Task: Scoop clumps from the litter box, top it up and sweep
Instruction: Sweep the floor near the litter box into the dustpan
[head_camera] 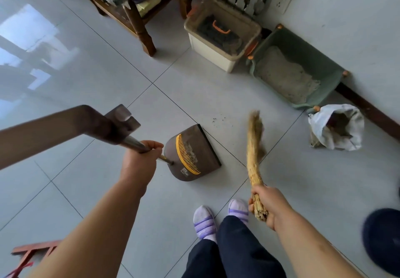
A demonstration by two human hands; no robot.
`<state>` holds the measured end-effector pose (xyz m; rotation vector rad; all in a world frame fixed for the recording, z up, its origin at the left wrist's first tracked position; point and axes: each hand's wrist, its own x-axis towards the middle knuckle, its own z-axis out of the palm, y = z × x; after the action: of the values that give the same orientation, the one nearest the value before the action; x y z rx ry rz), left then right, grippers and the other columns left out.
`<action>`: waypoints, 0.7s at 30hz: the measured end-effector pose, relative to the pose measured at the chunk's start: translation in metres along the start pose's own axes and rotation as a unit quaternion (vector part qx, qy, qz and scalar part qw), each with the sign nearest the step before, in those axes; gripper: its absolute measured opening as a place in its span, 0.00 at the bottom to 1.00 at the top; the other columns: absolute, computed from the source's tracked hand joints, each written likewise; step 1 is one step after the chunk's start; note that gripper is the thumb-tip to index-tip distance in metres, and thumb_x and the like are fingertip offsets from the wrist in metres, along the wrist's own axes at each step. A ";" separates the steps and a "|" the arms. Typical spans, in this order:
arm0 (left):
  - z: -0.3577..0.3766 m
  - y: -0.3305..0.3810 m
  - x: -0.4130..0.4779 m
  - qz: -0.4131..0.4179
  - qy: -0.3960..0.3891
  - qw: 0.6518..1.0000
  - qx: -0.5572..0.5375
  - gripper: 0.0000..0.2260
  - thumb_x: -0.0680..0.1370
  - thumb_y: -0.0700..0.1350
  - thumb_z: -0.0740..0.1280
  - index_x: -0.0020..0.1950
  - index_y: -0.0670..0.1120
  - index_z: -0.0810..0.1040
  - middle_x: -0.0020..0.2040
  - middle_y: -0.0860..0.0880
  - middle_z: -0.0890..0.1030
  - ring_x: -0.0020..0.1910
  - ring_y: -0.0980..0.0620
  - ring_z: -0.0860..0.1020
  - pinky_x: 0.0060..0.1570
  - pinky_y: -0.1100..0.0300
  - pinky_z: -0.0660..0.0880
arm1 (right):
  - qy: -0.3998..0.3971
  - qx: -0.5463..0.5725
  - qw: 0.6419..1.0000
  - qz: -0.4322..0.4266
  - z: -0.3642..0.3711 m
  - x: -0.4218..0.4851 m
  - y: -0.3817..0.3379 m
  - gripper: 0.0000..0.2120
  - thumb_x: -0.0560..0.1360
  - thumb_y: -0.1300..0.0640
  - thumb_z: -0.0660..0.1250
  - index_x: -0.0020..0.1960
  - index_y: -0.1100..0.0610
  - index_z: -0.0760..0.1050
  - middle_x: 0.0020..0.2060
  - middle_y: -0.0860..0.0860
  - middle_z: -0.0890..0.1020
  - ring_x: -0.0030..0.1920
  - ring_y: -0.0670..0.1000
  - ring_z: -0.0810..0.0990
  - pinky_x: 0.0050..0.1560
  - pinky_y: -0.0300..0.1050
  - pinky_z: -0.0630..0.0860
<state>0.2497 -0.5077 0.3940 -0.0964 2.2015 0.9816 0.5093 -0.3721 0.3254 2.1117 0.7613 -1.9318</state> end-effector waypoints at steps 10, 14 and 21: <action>-0.029 -0.029 0.000 -0.022 0.031 0.999 -0.039 0.09 0.78 0.36 0.67 0.43 0.49 0.81 0.40 0.48 0.76 0.45 0.49 0.73 0.49 0.52 0.73 | -0.105 0.193 0.973 0.076 0.062 0.045 -0.009 0.04 0.78 0.65 0.57 0.51 0.59 0.67 0.37 0.55 0.69 0.25 0.48 0.72 0.19 0.36 0.69; -0.043 -0.037 -0.011 -0.030 0.067 0.996 -0.057 0.09 0.78 0.37 0.67 0.42 0.50 0.81 0.41 0.49 0.77 0.46 0.49 0.74 0.51 0.52 0.74 | -0.120 0.163 0.978 0.047 0.076 0.032 -0.026 0.05 0.78 0.65 0.57 0.53 0.61 0.68 0.39 0.57 0.70 0.29 0.50 0.71 0.18 0.36 0.69; -0.086 -0.049 -0.034 -0.042 0.171 0.973 -0.152 0.08 0.77 0.39 0.68 0.43 0.51 0.83 0.42 0.49 0.79 0.45 0.49 0.76 0.54 0.51 0.77 | -0.162 -0.024 0.987 -0.002 0.040 -0.024 -0.003 0.10 0.77 0.62 0.66 0.57 0.65 0.72 0.35 0.56 0.76 0.30 0.49 0.75 0.22 0.38 0.73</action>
<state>0.2414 -0.6073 0.4240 -0.5306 2.3098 1.3281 0.4720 -0.3941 0.3440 1.7076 0.7336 -2.1587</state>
